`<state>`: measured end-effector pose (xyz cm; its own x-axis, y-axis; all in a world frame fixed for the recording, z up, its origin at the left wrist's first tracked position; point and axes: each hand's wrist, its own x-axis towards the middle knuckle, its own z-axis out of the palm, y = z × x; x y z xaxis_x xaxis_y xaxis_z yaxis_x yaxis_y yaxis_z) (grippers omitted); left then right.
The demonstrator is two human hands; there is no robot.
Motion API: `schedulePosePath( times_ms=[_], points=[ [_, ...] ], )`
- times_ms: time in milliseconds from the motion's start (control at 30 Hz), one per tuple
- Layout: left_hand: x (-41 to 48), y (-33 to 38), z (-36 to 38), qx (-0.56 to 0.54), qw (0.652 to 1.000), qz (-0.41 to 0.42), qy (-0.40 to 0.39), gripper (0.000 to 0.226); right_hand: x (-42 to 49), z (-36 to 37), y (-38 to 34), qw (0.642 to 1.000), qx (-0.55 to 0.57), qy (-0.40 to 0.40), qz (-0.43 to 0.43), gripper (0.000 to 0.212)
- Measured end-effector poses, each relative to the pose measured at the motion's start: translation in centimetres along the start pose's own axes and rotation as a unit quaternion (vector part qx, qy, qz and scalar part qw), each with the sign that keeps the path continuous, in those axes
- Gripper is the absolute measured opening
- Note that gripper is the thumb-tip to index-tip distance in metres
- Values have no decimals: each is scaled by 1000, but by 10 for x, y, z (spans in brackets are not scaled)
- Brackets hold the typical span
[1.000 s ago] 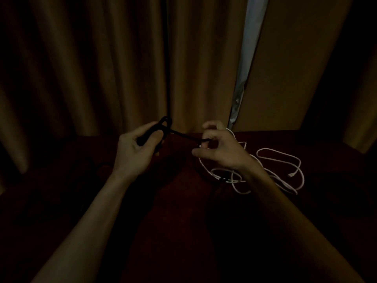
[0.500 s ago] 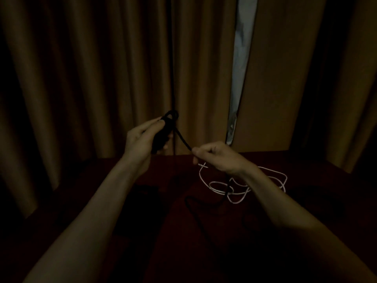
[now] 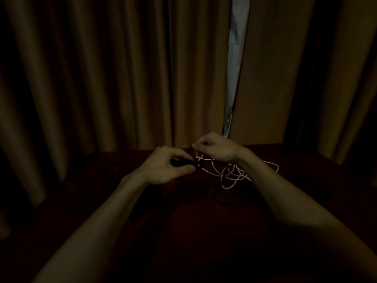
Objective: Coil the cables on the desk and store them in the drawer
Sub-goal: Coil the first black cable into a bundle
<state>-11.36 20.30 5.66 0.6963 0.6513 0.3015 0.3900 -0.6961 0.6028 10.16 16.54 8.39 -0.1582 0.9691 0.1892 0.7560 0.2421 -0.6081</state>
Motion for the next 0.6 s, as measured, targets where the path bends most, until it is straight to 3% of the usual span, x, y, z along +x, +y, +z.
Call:
schedulePosePath(
  times_ms=[67, 167, 367, 600],
  points=[
    [1, -9, 5, 59, 997, -21, 52, 31, -4, 1, -2, 1000, 24, -3, 4, 35],
    [4, -20, 11, 52, 988, -58, 132, 48, -10, 9, -6, 993, 114, -14, 1, 31],
    [11, -27, 21, -16, 988, -11, 152, 14, -16, 27, 5, 977, 208, -48, 2, 19],
    [13, -41, 28, -109, 979, -46, 164, 21, -20, 44, 20, 958, 286, -16, 11, 7]
  ],
)
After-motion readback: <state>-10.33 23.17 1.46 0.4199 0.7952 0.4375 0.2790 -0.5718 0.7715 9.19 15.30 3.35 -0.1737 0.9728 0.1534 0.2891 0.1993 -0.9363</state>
